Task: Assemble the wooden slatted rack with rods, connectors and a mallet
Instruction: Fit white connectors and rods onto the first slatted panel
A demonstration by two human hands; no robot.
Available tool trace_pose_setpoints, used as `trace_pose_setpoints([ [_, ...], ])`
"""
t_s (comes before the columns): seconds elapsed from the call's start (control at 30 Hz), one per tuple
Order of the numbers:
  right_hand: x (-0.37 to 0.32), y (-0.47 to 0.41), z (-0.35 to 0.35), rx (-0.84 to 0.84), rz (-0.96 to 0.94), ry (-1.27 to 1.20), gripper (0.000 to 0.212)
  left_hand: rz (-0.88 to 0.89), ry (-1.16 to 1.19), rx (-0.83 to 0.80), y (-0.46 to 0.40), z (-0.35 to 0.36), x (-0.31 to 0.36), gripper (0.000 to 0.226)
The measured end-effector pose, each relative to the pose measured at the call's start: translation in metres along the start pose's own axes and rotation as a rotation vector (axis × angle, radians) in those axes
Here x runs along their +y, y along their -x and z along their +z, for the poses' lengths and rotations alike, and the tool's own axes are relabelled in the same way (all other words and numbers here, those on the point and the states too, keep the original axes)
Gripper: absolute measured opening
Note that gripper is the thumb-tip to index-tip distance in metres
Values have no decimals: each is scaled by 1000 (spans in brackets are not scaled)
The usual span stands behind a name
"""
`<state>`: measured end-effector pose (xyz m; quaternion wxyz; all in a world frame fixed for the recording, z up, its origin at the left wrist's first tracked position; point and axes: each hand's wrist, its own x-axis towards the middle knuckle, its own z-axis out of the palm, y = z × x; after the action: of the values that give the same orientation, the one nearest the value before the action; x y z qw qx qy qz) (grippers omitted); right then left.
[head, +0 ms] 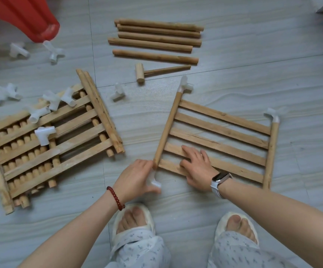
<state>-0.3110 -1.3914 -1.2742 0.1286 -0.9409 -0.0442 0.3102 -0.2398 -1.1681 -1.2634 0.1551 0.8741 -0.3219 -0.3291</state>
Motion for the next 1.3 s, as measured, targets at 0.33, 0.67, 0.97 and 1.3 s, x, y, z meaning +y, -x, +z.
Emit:
trace_pose_setpoints([
  [0.33,-9,-1,-5,273,-128,163,30,-635,31,888,17,-62,-81,38],
  [0.67,-50,-35,-41,306,-162,-202,35,-907,274,881,19,-112,-162,26],
  [0.97,-89,-27,-127,55,36,-1243,16,156,268,794,2,-94,-7,33],
  [1.3,-18,92,-154,401,181,-1269,14,444,448,407,-13,-119,121,54],
])
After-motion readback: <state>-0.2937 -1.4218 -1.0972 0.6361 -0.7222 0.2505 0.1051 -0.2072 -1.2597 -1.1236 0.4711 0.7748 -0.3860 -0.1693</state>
